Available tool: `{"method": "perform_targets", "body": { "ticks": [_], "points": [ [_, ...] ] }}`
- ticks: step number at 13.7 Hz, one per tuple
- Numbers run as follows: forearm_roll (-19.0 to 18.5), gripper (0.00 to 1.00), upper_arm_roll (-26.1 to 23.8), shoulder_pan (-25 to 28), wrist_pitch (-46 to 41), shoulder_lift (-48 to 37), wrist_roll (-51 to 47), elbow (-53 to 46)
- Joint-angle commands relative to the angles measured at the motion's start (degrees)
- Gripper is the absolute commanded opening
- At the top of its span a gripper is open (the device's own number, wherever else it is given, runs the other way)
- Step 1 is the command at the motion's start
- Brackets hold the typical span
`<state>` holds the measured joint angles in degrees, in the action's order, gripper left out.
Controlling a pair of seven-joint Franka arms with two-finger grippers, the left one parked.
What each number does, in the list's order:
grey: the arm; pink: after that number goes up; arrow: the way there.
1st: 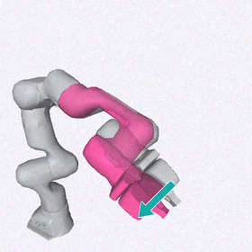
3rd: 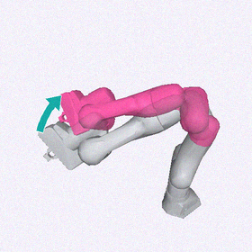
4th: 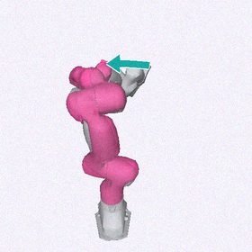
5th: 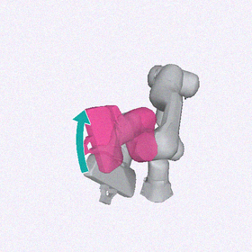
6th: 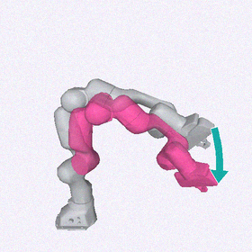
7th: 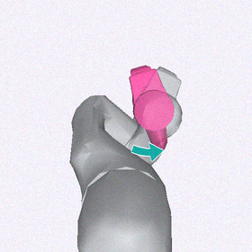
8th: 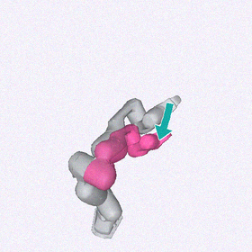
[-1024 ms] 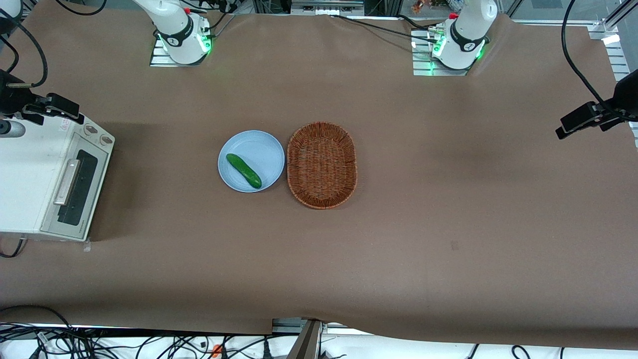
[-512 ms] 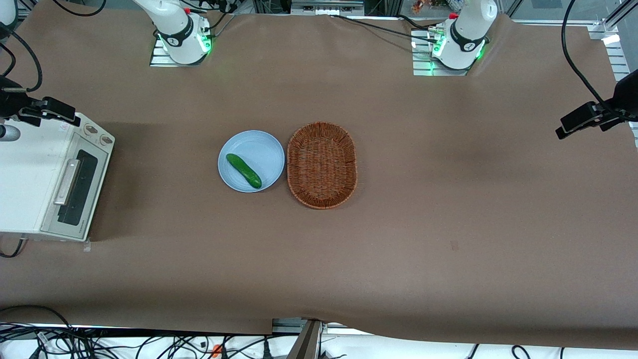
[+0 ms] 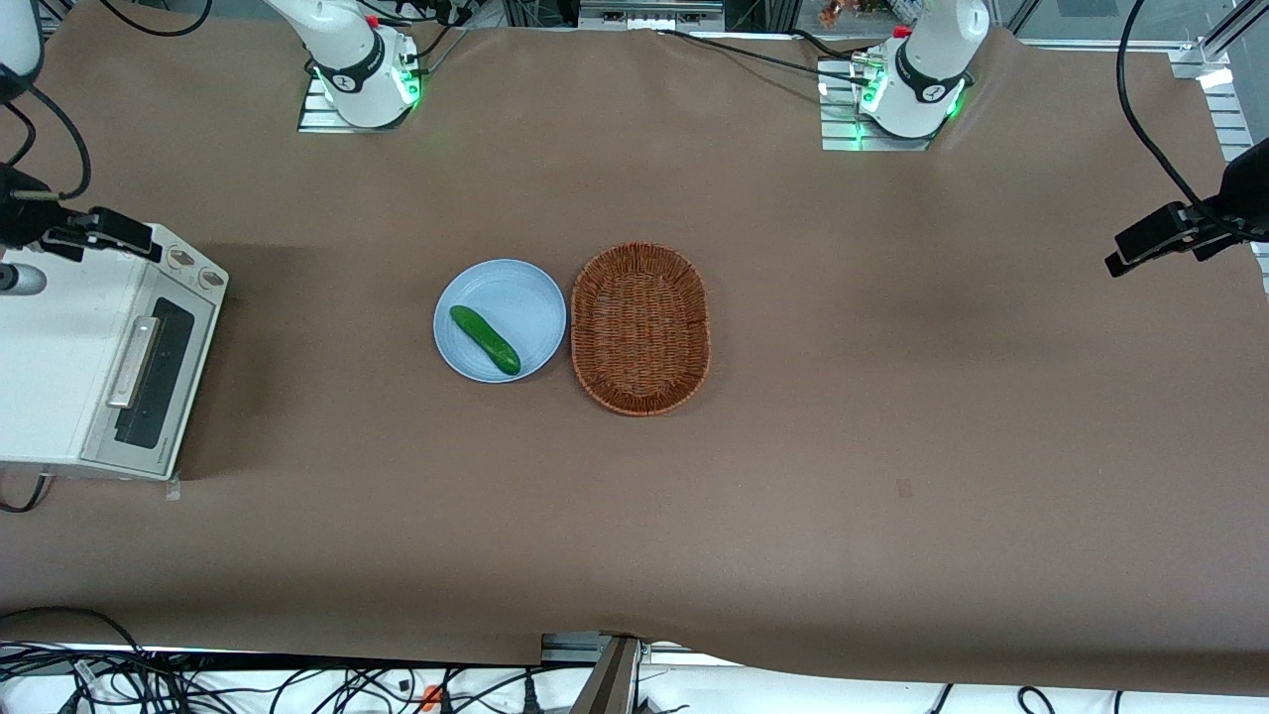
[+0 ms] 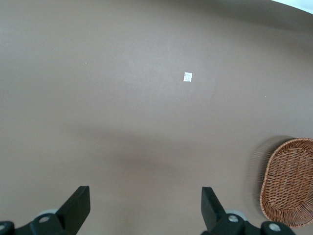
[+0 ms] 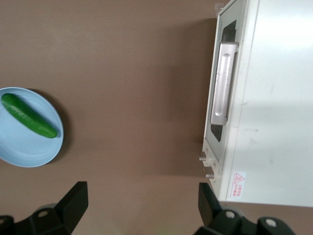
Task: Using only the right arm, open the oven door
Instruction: 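Move the right gripper down to the silver handle of the oven door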
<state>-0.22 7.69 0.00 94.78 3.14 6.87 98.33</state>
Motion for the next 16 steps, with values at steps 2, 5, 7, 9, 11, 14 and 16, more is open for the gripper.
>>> {"method": "perform_targets", "body": {
  "ticks": [2,5,7,9,11,14,16],
  "points": [
    [-0.7,1.0,0.6,-1.6,5.9,4.7,0.0,-0.5],
    [-7.7,1.0,0.7,-1.6,10.5,9.9,-1.2,-0.1],
    [-13.6,0.95,0.7,-1.1,14.8,11.9,-7.6,0.7],
    [-20.1,0.12,0.7,1.4,15.3,12.8,-11.9,1.1],
    [-22.8,0.0,0.7,2.1,15.0,12.9,-12.7,1.0],
    [-24.9,0.0,0.7,2.1,16.7,14.2,-13.1,0.9],
    [-27.1,0.0,0.7,2.1,18.2,15.5,-15.9,1.1]
  ]
}}
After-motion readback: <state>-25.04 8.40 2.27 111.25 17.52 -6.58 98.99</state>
